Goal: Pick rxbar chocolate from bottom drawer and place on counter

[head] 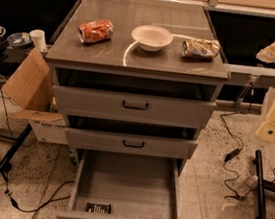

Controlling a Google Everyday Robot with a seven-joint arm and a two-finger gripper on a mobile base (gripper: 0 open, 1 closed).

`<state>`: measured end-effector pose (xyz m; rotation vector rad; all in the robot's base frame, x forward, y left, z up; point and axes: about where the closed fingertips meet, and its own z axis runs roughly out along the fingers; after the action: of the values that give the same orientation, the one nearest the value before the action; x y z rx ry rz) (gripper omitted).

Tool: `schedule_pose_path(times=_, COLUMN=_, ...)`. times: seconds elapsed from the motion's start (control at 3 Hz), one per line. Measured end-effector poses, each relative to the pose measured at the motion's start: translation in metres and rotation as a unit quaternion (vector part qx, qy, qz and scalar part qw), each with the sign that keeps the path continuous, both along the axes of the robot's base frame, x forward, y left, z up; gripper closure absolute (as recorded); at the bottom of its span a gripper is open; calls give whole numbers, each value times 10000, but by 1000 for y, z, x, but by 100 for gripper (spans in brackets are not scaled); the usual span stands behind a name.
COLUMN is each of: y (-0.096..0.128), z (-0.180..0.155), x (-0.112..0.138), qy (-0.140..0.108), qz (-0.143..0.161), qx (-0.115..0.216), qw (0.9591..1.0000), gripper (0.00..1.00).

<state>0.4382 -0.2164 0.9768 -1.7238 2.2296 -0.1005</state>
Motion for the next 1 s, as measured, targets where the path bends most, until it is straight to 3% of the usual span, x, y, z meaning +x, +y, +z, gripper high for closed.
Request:
schedule_pose_path(times=0.33, y=1, z=1, x=0, qy=-22, qz=27, qx=3, qw=10000, gripper=0)
schedule_pose_path(times=0.67, y=22, z=-8, x=7, qy=41, qz=622, qx=-44, qw=9980, gripper=0)
schedule_pose_path(times=1.0, y=67, z=-44, x=13, qy=265, qz=1856, qx=-105, qw=9822, gripper=0)
